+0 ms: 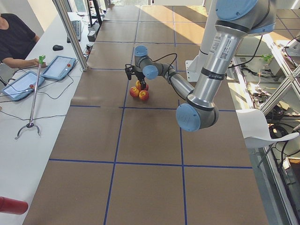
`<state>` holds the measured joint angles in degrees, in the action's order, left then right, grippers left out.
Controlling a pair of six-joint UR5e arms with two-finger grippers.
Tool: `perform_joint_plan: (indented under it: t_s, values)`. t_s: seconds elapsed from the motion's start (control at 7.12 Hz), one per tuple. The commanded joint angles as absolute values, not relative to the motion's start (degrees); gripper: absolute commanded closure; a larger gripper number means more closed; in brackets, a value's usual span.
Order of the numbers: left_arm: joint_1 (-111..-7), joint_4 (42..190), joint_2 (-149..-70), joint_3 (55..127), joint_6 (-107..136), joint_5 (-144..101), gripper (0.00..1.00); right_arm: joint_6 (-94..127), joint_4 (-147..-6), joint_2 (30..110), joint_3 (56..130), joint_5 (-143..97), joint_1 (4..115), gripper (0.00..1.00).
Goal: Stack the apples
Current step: 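Carry the held apple with the left gripper over the three-apple cluster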
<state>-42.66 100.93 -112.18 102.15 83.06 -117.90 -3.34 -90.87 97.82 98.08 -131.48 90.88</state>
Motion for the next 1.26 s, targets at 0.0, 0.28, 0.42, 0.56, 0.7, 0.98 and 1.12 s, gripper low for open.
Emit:
perform_joint_plan:
  t_s: [0.0, 0.28, 0.42, 0.56, 0.7, 0.98, 1.12]
  values:
    - [-42.54, 100.81, -112.15, 101.78, 82.97, -117.51, 1.0, -3.34, -90.88, 97.82, 98.09, -131.48, 90.88, 0.0]
    - [-42.45, 100.9, -112.24, 101.78, 82.88, -115.59, 1.0, -3.34, -90.88, 97.82, 98.09, -131.48, 90.88, 0.0]
    - [-42.45, 100.9, -112.32, 101.86, 82.88, -115.58, 1.0, -3.34, -90.88, 97.82, 98.09, -131.48, 90.88, 0.0]
    - [-42.36, 100.9, -112.32, 101.52, 82.79, -115.49, 1.0, -3.34, -90.88, 97.82, 98.09, -131.48, 90.88, 0.0]
    - [-42.19, 100.9, -112.41, 101.43, 82.88, -115.49, 1.0, -3.34, -90.88, 97.82, 98.09, -131.48, 90.88, 0.0]
    - [-42.1, 100.9, -112.5, 101.6, 82.79, -115.49, 0.98, -3.34, -90.88, 97.82, 98.09, -131.48, 90.88, 0.0]
    - [-42.1, 100.9, -112.5, 101.78, 82.88, -115.49, 0.95, -3.34, -90.88, 97.82, 98.09, -131.48, 90.88, 0.0]
